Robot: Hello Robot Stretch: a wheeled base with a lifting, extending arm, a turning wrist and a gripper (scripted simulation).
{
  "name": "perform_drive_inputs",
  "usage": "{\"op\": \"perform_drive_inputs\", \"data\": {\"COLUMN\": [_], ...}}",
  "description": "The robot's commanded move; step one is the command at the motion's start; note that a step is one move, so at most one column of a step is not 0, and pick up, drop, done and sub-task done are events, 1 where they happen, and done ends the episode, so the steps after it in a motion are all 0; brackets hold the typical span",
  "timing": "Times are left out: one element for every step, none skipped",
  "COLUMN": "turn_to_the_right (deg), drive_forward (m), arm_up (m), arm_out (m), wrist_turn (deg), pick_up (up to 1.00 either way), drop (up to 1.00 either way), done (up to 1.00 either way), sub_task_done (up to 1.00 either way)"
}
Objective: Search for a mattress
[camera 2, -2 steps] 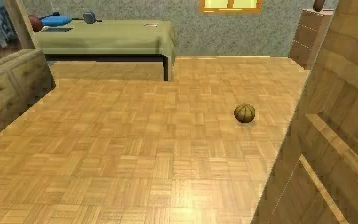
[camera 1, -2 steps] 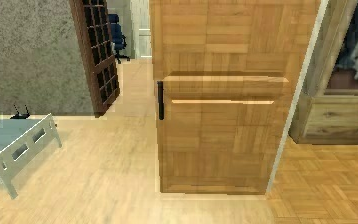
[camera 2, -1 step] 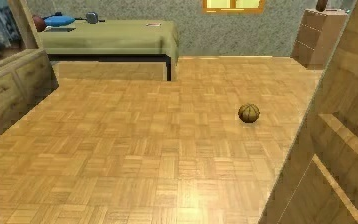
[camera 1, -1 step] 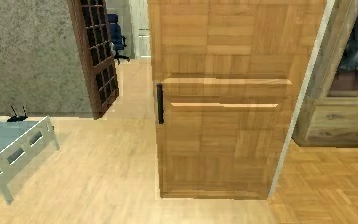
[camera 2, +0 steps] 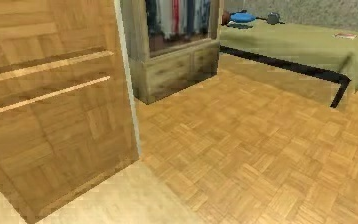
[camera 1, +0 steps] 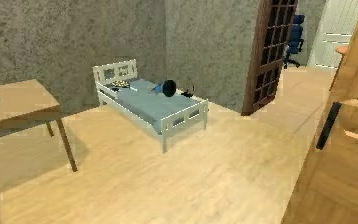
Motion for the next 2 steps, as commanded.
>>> {"op": "perform_drive_inputs", "data": {"turn_to_the_right": [-39.0,0.0], "drive_forward": [0.00,0.40], "arm_up": [0.00,0.00], "arm_out": [0.00,0.00], "wrist_turn": [0.0,0.0], "pick_up": [0.00,0.00], "drop": [0.00,0.00], "done": [0.00,0.00], "sub_task_done": [0.00,0.00]}}
